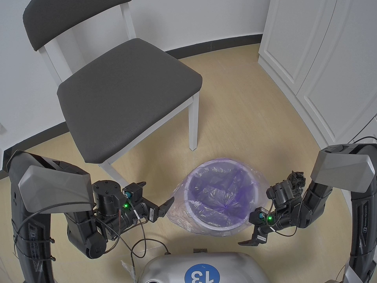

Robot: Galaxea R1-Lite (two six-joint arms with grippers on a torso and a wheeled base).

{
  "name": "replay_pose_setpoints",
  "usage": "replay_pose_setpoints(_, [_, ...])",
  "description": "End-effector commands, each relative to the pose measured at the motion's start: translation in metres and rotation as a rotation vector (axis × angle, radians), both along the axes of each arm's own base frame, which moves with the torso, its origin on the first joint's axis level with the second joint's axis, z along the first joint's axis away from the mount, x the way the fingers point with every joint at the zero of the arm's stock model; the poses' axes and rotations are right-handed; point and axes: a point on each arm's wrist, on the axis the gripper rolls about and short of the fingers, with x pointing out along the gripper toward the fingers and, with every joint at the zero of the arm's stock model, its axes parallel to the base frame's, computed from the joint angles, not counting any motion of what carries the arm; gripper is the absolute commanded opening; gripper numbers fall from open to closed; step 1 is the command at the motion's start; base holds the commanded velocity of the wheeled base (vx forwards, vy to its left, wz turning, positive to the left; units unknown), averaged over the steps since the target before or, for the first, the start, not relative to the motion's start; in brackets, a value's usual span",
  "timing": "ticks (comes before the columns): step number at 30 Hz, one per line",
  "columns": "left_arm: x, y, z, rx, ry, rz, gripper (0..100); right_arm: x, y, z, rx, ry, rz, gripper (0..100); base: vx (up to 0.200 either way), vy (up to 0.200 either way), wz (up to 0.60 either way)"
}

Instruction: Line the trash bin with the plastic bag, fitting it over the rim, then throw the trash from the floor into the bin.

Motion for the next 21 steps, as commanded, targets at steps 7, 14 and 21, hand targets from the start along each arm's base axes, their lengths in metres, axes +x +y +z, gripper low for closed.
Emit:
replay_pose_setpoints(7, [-0.002, -0.005, 0.008, -0.016, -0.033, -0.017, 100, -0.032, -0.013, 0.045, 0.021, -0.042, -0.006, 100, 0.000, 0.000, 0.00])
replay_pose_setpoints(14, [-0.008, -0.003, 0.015, -0.025, -0.038, -0.019, 100, -0.054, -0.040, 0.076, 0.034, -0.094, -0.073, 100, 0.000, 0.000, 0.00])
replay_pose_setpoints(21, [-0.016, 0.002, 0.023, -0.026, -0.041, -0.016, 100, -0.026, -0.072, 0.083, 0.041, -0.152, -0.211, 100, 0.000, 0.000, 0.00])
